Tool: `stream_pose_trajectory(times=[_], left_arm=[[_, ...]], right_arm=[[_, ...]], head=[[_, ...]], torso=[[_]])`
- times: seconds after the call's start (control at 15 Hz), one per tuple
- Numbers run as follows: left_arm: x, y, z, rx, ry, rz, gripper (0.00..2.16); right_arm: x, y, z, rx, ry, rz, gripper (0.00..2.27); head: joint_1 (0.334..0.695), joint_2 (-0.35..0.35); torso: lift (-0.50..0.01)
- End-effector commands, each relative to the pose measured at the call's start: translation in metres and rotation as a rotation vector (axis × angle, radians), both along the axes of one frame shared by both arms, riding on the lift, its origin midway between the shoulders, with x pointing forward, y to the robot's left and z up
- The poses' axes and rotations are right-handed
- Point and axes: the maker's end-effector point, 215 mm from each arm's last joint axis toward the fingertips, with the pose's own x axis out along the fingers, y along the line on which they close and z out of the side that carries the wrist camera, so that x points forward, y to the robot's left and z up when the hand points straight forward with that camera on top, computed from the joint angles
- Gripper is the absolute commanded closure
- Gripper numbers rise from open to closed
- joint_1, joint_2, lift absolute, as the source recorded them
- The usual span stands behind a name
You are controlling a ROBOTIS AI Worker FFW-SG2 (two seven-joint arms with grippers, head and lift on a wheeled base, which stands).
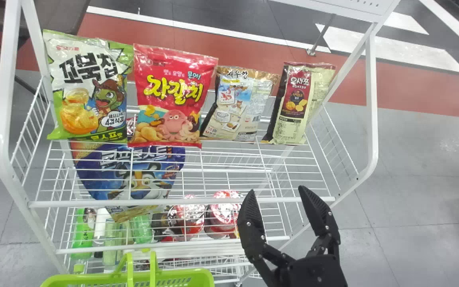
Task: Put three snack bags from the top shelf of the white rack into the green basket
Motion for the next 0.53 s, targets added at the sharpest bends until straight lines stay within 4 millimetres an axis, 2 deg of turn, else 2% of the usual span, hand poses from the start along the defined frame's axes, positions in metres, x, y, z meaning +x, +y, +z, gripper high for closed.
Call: stream_pose_trajectory(times=[0.0, 0.47], left_arm=[[-0.0001, 0.0000, 0.0000, 0.000, 0.000, 0.000, 2.15], [0.0008, 0.0002, 0.0001, -0.005, -0.001, 0.000, 2.15]], right_arm=[[0.0008, 0.0004, 0.0005, 0.001, -0.002, 0.000, 0.12], [0.0044, 0.0010, -0.0028, -0.002, 0.005, 0.003, 0.12]], head=[[0.695, -0.350], [0.695, -0.350]], torso=[[0.000], [0.000]])
